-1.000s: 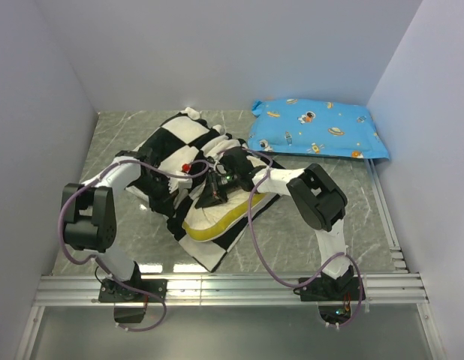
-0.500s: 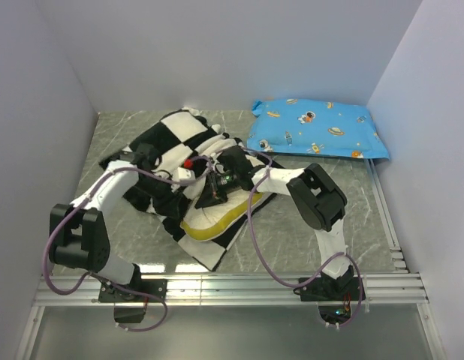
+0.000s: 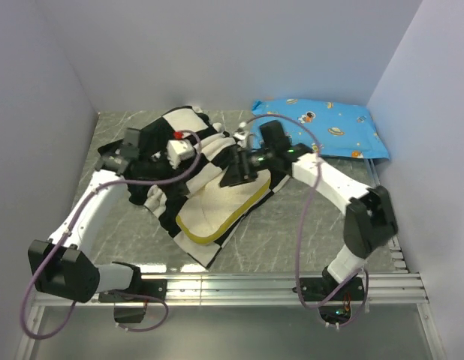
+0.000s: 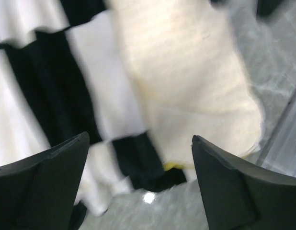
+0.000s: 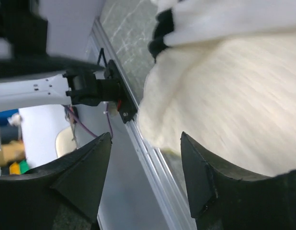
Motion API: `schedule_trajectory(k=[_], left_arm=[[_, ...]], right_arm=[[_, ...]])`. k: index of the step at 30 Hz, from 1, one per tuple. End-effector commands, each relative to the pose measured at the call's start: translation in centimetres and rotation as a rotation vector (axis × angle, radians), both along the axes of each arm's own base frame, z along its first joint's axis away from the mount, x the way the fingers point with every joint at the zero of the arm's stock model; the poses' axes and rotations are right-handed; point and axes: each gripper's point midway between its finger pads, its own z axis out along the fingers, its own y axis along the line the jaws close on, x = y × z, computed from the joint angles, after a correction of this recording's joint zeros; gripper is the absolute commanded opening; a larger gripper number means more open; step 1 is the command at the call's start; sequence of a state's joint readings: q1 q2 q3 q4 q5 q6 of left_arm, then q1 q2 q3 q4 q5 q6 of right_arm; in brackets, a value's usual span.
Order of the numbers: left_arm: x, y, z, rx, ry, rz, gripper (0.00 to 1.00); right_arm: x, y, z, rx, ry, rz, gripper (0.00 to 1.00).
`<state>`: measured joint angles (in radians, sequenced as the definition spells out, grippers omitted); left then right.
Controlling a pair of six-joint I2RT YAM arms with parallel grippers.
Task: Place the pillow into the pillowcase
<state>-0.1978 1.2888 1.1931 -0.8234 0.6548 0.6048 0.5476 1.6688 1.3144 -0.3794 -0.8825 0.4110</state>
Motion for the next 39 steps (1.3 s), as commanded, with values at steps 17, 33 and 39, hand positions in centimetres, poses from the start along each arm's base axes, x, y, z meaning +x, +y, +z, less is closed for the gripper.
schedule_trajectory(k=[17, 33, 39], left_arm=[[2.6, -23.7, -3.6, 0.046, -0.178, 0.058, 0.99], [4.5, -19.6, -9.2, 0.097, 0.121, 0.155, 0.0], [4.6, -18.2, -7.7, 0.058, 0.122, 0.2, 0.0]], right_arm=[[12.3, -23.3, -12.3, -0.403, 0.087, -0.741, 0.72], [13.1, -20.6, -18.8, -0.399, 0.241, -0.711, 0.85], [12.1, -15.6, -18.8, -0.222, 0.305, -0.558, 0.0]])
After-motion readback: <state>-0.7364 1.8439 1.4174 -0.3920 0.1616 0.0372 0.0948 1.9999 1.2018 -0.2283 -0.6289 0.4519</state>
